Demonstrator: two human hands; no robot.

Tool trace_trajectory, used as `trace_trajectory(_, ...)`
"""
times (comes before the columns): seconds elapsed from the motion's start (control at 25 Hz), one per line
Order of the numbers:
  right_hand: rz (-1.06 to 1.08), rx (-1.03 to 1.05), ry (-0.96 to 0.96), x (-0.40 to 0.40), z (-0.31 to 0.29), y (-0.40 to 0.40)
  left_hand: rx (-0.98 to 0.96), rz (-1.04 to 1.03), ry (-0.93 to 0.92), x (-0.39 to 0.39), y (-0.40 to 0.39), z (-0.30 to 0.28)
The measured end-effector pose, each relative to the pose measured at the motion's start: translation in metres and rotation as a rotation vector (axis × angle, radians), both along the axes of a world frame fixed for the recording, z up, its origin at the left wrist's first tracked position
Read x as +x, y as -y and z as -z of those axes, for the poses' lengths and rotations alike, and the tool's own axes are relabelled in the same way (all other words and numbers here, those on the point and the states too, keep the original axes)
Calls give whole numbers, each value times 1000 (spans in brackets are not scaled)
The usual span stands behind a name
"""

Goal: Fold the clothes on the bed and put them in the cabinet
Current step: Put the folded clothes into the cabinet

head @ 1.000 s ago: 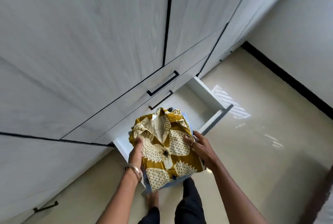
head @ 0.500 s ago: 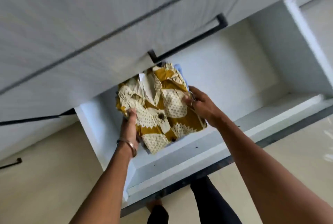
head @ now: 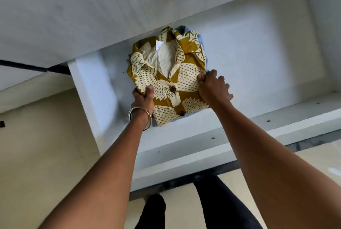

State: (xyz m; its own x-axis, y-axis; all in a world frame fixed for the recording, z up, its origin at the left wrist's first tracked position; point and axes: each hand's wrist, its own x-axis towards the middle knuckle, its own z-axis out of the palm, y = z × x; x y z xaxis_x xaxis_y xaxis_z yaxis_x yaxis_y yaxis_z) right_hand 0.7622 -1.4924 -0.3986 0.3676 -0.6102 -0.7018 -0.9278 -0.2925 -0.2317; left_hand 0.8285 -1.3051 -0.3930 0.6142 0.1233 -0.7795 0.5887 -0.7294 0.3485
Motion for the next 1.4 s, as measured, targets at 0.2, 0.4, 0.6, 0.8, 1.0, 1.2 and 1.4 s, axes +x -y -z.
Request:
trace_trajectory(0.2,-184,-116,76,-22,-84,-20,65,399,-88,-3,-12,-74)
trace_trajectory(0.4,-128,81,357,-13,-203,-72,-71,400,-7,-7,-55,-191)
trace_trajectory(0.6,-223,306,549,43,-359,-174,-180,-53,207,1,-162,-346)
trace_trajectory(0.8,-421,479,659,103,-527,-337,-323,-533,378,14,-326,-495)
trace_trajectory(1.0,-669,619,734,119,-616,-502,-414,-848,632,-7,-483,-615)
trace_trajectory(1.2,-928,761,781,115,-674,-674,-197,-1083,901,-52,-634,-680)
trace_trajectory(1.4,-1141,907,708,122,-680,-815,-1,-1269,974,-91,-753,-684)
